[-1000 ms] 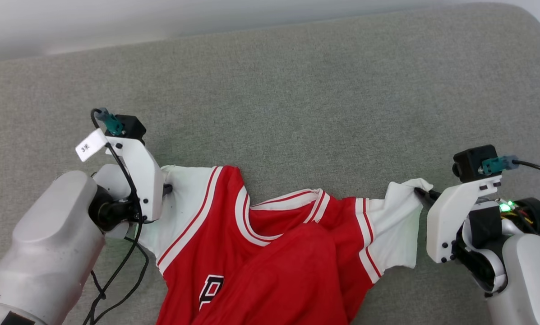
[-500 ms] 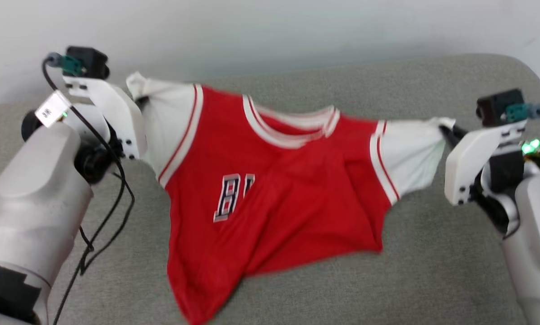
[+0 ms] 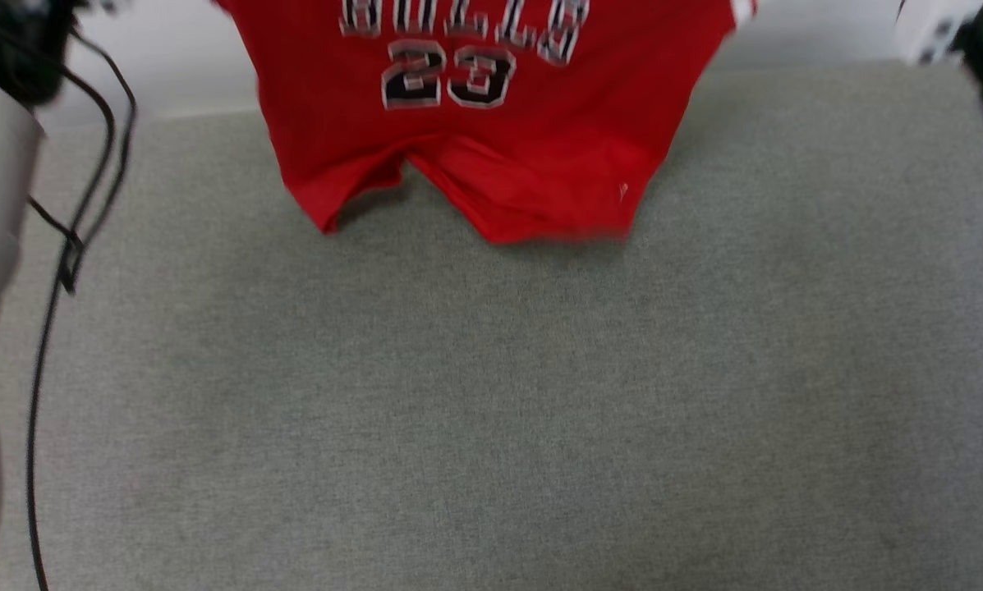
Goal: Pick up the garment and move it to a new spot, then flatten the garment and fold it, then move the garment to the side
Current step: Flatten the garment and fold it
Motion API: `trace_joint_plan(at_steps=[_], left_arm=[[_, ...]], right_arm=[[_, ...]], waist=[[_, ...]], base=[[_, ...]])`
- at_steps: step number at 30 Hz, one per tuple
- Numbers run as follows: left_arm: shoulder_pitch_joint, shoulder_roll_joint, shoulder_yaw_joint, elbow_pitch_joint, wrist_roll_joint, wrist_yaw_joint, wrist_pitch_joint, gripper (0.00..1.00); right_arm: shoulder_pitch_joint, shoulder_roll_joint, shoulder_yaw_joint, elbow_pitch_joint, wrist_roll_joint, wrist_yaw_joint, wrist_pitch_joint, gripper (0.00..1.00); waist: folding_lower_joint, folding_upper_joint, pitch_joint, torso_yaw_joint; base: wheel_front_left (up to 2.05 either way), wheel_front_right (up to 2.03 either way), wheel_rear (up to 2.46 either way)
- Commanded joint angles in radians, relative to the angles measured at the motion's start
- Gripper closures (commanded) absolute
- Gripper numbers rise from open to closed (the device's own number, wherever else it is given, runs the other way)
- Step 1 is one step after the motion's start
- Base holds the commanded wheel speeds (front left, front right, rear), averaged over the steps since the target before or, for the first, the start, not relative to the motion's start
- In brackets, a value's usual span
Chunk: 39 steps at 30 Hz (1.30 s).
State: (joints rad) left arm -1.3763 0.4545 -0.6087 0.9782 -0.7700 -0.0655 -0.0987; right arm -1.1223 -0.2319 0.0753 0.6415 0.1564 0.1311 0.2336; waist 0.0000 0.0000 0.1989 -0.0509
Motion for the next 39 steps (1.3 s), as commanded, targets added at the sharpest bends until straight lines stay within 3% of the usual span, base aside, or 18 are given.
trace_joint_plan(at_steps=[1,10,17,30,39], left_arm=[[-0.055,0.008,0.01,0.002,0.009,0.005,-0.025,1.0],[-0.311,0.058,0.04,0.008,0.037,-0.002,-0.097,1.0],[-0.383,0.064,0.049,0.032,0.035,-0.015,-0.122,1.0],[-0.292,0.028,0.055,0.109,-0.027,-0.055,-0.141,1.0],[-0.034,-0.03,0.044,0.115,-0.111,-0.065,-0.155,1.0]], right_arm=[[-0.072,0.008,-0.007,0.022,-0.01,-0.001,-0.022,1.0],[-0.424,0.014,-0.071,0.119,-0.083,-0.001,-0.151,1.0],[-0.558,0.028,-0.087,0.19,-0.12,-0.001,-0.22,1.0],[-0.514,0.072,-0.042,0.343,-0.101,-0.001,-0.265,1.0],[-0.277,0.117,0.061,0.429,0.023,-0.001,-0.289,1.0]], waist=[[0.0,0.0,0.067,-0.002],[0.0,0.0,0.246,-0.005],[0.0,0.0,0.331,0.002],[0.0,0.0,0.395,0.023],[0.0,0.0,0.319,0.031]], base=[[0.0,0.0,0.0],[0.0,0.0,0.0],[0.0,0.0,0.0],[0.0,0.0,0.0],[0.0,0.0,0.0]])
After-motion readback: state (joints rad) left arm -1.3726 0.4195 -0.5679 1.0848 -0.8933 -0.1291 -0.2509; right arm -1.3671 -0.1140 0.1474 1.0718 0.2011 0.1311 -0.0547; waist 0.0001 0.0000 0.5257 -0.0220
